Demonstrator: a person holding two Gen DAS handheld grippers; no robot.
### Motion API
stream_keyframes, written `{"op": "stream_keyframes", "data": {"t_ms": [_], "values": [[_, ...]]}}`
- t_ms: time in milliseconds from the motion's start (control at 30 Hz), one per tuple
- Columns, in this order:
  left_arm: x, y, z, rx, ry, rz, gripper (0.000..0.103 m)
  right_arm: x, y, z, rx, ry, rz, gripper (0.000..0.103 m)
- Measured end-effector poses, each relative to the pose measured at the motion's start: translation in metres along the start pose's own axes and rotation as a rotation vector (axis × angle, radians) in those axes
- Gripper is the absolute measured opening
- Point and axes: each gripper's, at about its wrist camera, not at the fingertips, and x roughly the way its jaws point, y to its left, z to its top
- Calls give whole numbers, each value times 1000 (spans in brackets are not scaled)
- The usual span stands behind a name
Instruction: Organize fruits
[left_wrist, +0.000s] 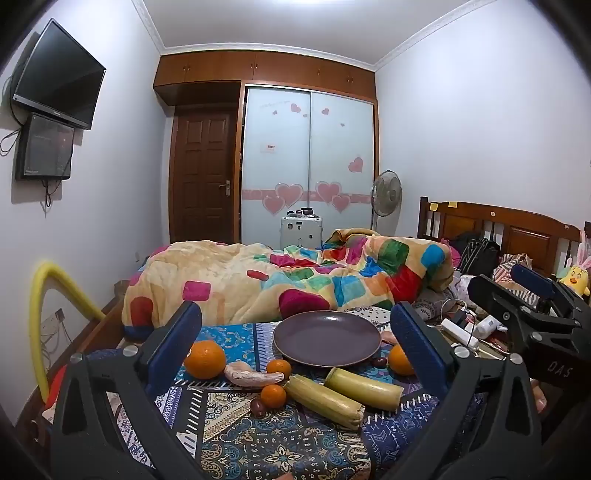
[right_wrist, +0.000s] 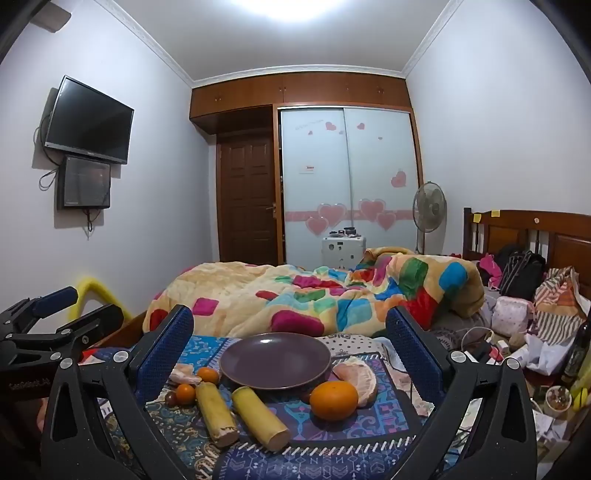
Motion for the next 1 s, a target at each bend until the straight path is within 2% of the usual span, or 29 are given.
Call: {"op": "stream_keyframes", "data": {"t_ms": [333, 1000], "values": [[1, -7, 0, -5, 0, 10, 103, 1, 7, 1, 1, -6, 3, 103], [2, 7, -2, -17, 3, 6, 103, 2, 14, -1, 7, -5, 15, 103]]}}
